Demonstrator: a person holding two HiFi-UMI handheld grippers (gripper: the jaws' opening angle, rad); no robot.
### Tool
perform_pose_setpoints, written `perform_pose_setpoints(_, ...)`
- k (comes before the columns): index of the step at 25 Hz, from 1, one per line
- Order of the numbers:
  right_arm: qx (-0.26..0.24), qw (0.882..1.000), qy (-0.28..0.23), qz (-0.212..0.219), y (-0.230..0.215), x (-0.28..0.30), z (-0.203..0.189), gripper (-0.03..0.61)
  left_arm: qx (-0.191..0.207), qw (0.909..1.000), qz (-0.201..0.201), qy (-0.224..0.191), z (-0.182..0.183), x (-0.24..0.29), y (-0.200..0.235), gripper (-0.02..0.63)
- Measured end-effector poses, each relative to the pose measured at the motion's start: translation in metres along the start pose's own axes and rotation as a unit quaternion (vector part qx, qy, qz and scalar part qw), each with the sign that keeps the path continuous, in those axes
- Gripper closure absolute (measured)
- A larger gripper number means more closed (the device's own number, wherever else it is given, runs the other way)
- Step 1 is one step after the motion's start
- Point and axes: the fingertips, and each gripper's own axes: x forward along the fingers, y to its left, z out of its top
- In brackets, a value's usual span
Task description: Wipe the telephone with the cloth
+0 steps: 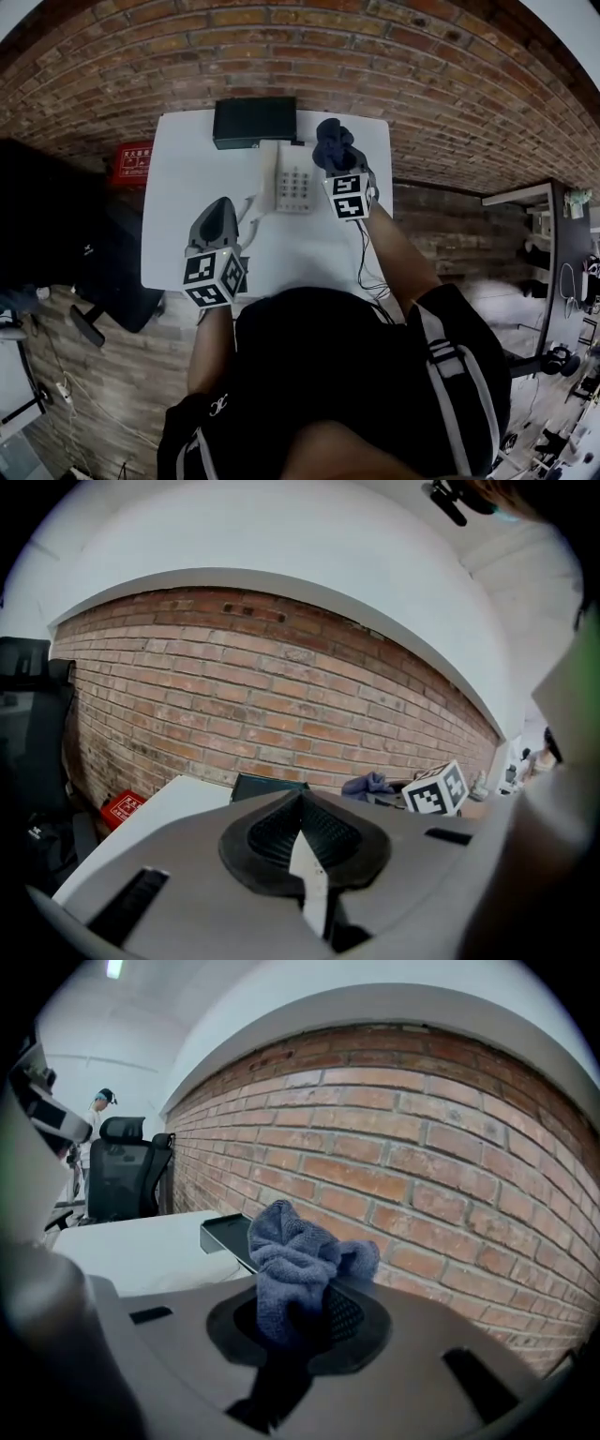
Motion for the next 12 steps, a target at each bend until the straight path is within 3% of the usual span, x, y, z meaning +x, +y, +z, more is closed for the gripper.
perform_pose_setpoints(4,-0.04,0.999,0.026,0.016,0.004,0.037,-0.013,0.541,0.004,0.9997,0.021,0.01,-0.004,0.0,0.004,0.614)
perform_pose_setpoints(12,-0.071,0.993,0.076,0.063,0.036,0.084,-0.041,0.541,-0.001,0.9975,0.071,0.008,-0.012,-0.025,0.013,0.614)
